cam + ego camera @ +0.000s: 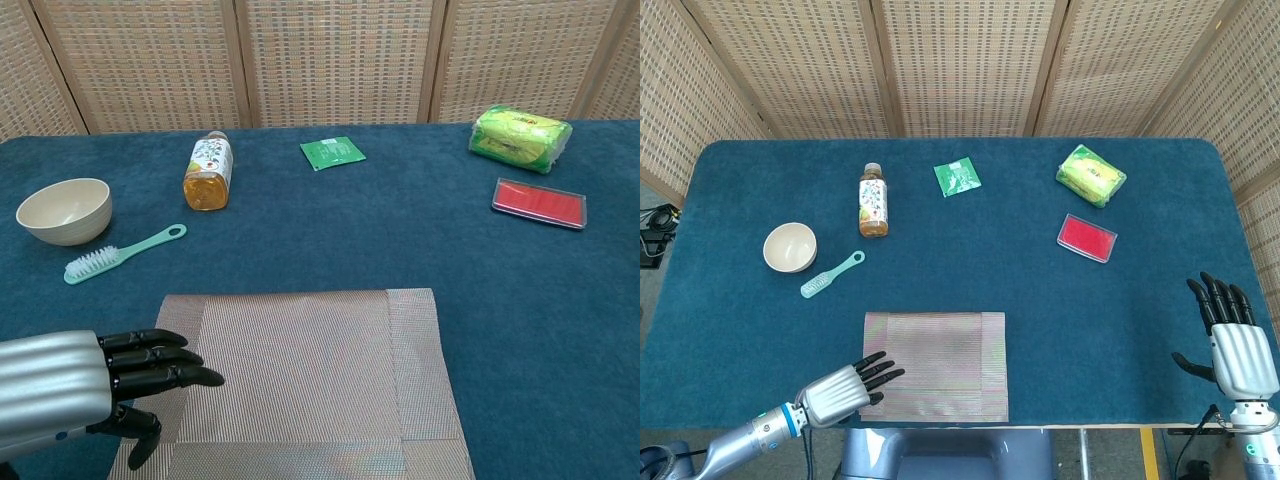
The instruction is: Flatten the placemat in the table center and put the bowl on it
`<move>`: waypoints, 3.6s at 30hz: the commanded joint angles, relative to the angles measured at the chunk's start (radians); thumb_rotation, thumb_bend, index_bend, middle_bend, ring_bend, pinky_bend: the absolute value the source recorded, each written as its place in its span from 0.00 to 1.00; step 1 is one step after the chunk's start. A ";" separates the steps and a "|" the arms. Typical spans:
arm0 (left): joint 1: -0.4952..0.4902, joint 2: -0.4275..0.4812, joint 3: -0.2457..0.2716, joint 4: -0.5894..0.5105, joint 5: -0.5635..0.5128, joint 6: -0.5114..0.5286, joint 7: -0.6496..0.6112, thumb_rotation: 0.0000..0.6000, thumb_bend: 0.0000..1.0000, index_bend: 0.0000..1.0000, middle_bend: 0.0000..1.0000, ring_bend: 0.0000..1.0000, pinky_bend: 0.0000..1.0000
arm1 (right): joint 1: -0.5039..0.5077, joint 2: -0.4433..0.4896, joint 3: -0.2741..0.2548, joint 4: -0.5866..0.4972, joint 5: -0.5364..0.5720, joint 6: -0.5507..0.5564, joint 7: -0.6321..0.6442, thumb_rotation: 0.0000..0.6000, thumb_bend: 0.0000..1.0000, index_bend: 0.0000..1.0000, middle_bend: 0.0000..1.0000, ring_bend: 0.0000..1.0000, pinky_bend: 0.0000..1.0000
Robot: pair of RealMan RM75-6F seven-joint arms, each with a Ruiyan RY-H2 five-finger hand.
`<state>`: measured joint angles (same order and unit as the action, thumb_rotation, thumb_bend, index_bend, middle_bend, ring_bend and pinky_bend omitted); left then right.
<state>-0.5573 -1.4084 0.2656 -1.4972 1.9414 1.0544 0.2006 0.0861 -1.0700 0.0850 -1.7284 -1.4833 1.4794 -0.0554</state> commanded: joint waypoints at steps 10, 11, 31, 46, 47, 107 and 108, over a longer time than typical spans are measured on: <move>-0.004 -0.048 -0.009 0.044 -0.024 -0.027 0.002 1.00 0.15 0.46 0.00 0.00 0.00 | 0.000 0.000 -0.001 -0.001 -0.002 0.001 -0.001 1.00 0.00 0.00 0.00 0.00 0.00; -0.006 -0.052 -0.010 0.044 -0.028 -0.033 0.006 1.00 0.15 0.46 0.00 0.00 0.00 | 0.000 0.000 -0.002 0.000 -0.002 0.001 -0.002 1.00 0.00 0.00 0.00 0.00 0.00; -0.016 -0.069 -0.017 0.033 -0.063 -0.053 0.015 1.00 0.32 0.48 0.00 0.00 0.00 | -0.002 0.002 -0.003 -0.003 -0.003 0.004 -0.001 1.00 0.00 0.00 0.00 0.00 0.00; -0.020 -0.092 -0.013 0.041 -0.070 -0.058 0.014 1.00 0.46 0.49 0.00 0.00 0.00 | -0.003 0.007 -0.004 -0.004 -0.007 0.004 0.008 1.00 0.00 0.00 0.00 0.00 0.00; -0.020 -0.093 -0.013 0.041 -0.071 -0.059 0.014 1.00 0.47 0.49 0.00 0.00 0.00 | -0.002 0.008 -0.004 -0.004 -0.007 0.004 0.008 1.00 0.00 0.00 0.00 0.00 0.00; -0.319 -0.399 -0.599 0.634 -0.743 -0.164 -0.176 1.00 0.55 0.73 0.00 0.00 0.00 | 0.008 0.005 0.009 0.012 0.040 -0.026 0.009 1.00 0.00 0.00 0.00 0.00 0.00; -0.320 -0.405 -0.601 0.645 -0.749 -0.163 -0.174 1.00 0.55 0.73 0.00 0.00 0.00 | 0.008 0.005 0.009 0.011 0.040 -0.025 0.010 1.00 0.00 0.00 0.00 0.00 0.00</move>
<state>-0.8702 -1.7989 -0.3276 -0.8696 1.2057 0.8914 0.0320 0.0939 -1.0652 0.0943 -1.7168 -1.4432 1.4539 -0.0460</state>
